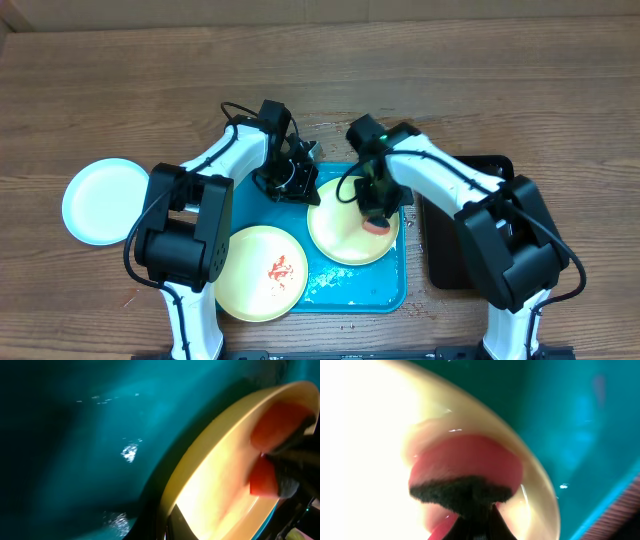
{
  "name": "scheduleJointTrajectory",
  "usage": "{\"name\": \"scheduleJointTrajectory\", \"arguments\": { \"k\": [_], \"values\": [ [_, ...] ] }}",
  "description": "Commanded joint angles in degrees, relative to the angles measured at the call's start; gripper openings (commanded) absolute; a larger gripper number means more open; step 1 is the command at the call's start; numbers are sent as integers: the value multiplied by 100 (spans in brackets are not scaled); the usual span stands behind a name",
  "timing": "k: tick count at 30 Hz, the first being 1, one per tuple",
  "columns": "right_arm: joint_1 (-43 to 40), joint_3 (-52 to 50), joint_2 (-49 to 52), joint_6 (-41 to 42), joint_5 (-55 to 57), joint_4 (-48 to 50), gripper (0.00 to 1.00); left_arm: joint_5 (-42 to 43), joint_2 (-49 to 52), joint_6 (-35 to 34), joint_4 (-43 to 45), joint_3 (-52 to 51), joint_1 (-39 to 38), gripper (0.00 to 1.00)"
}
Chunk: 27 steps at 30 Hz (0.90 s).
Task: Clean dirty plates on tray and stack at the side
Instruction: 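Scrub the yellow plate with the sponge while the left gripper holds it, then return the sponge to the black tray and release it with the right gripper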
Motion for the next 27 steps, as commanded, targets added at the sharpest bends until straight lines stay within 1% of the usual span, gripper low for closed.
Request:
{"name": "scheduleJointTrajectory", "arguments": {
  "k": [1,3,6,9,11,14,17,20,23,27],
  "values": [
    [654,-428,538,-459,-1432,278,4,221,90,-160,94,-17,28,4],
    [761,-417,538,-431,-1847,420,4,221,90,-177,98,-17,28,4],
    [774,-291,538,-367,-2026,229,4,221,90,-179,98,-17,28,4],
    [706,-153,538,-367,-2865,192,4,177,90,-179,111,-17,28,4],
    [704,-101,538,-162,-3189,310,4,129,90,-208,111,-17,28,4],
    [704,-94,538,411,-3254,719,4,118,90,-221,111,-17,28,4],
    [704,-96,538,1123,-2940,1161,4,118,90,-221,109,-17,28,4],
    [682,-96,538,1685,-2210,1478,4,120,90,-227,107,-17,28,4],
    [575,-96,538,2006,-1521,1532,4,116,90,-267,107,-17,28,4],
    [238,-96,538,2269,-822,1342,4,118,90,-267,105,-17,28,4]
  ]
}}
